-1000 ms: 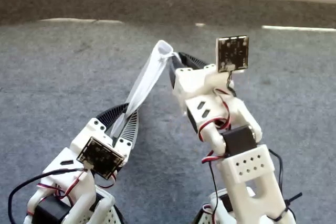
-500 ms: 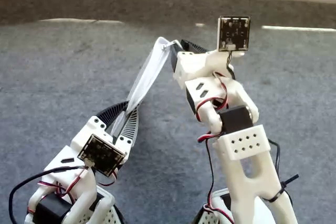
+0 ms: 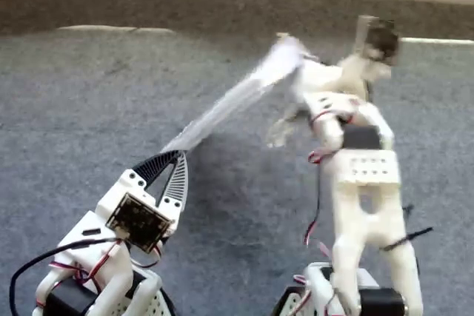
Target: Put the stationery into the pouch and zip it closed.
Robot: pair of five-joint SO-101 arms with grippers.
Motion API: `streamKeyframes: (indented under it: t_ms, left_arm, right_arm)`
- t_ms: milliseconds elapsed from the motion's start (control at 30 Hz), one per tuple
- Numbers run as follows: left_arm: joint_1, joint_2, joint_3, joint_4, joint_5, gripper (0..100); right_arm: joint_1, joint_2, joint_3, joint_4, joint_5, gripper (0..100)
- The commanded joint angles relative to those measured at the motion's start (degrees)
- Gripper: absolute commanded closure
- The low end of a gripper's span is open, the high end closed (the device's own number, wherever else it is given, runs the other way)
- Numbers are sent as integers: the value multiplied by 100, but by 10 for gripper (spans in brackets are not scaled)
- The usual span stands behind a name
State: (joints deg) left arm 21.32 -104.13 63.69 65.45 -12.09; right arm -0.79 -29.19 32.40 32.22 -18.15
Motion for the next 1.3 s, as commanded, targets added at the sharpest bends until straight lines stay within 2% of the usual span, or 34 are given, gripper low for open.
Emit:
streamKeyframes:
  t_ms: [0, 133, 333, 433, 567, 1033, 1200, 1267]
  left_arm:
    - [-31, 4, -40, 44, -18, 996]
    - [-31, 4, -40, 44, -18, 996]
    - [-31, 4, -31, 35, -18, 996]
    - [-31, 4, -31, 35, -18, 996]
    - [-31, 4, -31, 35, -18, 996]
    - [-40, 4, 207, -44, -18, 996]
    - [-40, 4, 215, -53, -44, 996]
    - [-48, 4, 215, -105, -53, 996]
  right_arm:
    - [295, -110, -303, -101, -132, 995]
    - [286, -119, -347, 347, -123, 995]
    - [136, -514, -312, 435, -114, 988]
    - [13, -910, -268, 523, -114, 911]
    - [-119, -1437, -207, 1147, -114, 789]
    - [-189, -2202, -163, 1719, -114, 794]
    - [-189, -2457, -163, 1859, -79, 868]
    - [-207, -2589, -163, 1859, 237, 900]
